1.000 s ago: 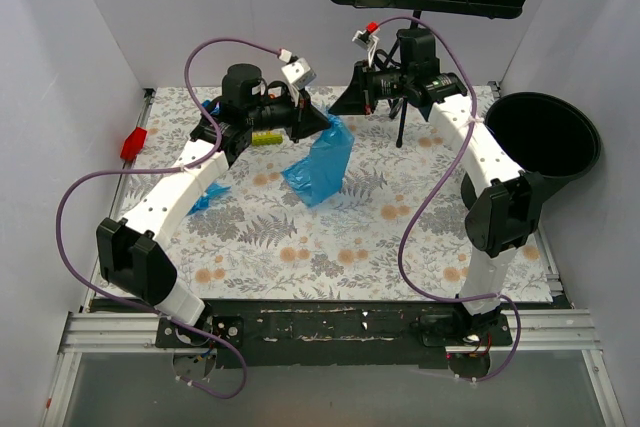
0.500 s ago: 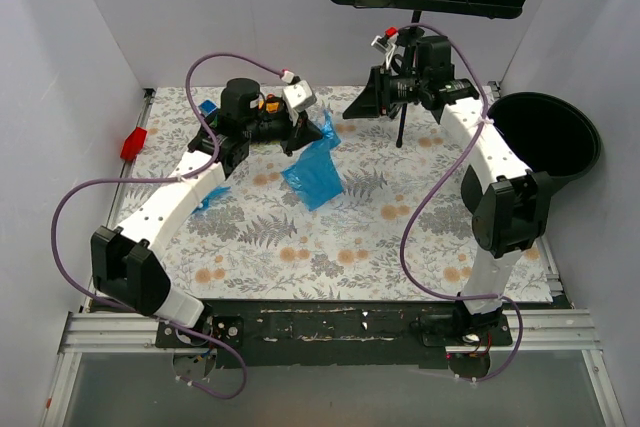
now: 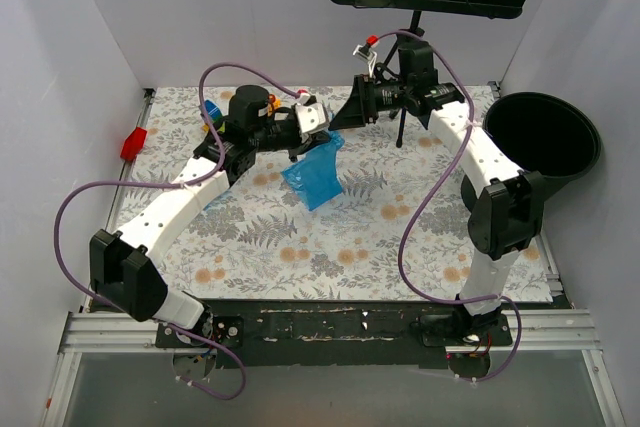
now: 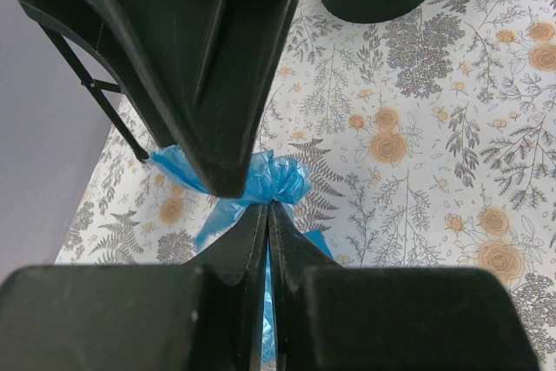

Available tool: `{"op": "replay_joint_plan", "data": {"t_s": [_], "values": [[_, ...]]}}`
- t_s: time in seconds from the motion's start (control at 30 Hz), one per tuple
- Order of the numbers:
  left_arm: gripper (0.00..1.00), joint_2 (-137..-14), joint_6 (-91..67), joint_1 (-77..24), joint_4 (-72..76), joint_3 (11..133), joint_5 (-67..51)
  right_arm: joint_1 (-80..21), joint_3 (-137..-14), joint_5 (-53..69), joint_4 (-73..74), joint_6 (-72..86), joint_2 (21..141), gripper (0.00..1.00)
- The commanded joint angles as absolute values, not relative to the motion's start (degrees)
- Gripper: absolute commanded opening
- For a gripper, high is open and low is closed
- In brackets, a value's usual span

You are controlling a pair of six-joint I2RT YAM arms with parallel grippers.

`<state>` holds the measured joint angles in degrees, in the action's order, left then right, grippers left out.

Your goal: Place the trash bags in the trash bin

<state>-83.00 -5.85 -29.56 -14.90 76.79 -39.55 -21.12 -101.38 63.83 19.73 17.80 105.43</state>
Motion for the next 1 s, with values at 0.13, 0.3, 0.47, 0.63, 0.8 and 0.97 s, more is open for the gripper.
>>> {"op": "replay_joint_plan", "data": {"t_s": [0.13,0.3,0.47,0.63,0.8,0.97], "values": [[0.00,-78.7,-1.1,-30.1,-13.8,75.8,-36.4,-21.4,-102.6,56.0,24.3,13.7,104.8,0.01],[0.00,-76.7,-2.4,-30.1,-11.6,73.0,-30.2,-19.3,-100.3,50.7,26.5,12.0,101.3,0.01],[0.00,-74.6,-3.6,-30.1,-6.3,68.5,-24.7,-17.1,-95.5,46.8,29.6,9.9,96.8,0.01],[0.00,-75.5,-5.5,-30.1,-4.1,68.3,-24.6,-16.6,-91.2,46.2,31.2,8.0,93.2,0.01],[0.00,-76.1,-6.2,-30.1,-4.0,68.1,-28.1,-16.3,-96.8,47.5,37.1,0.2,92.9,0.49],[0.00,-75.8,-5.7,-30.1,-4.7,68.3,-32.4,-15.5,-108.2,47.9,39.2,-9.8,94.2,0.59]]}}
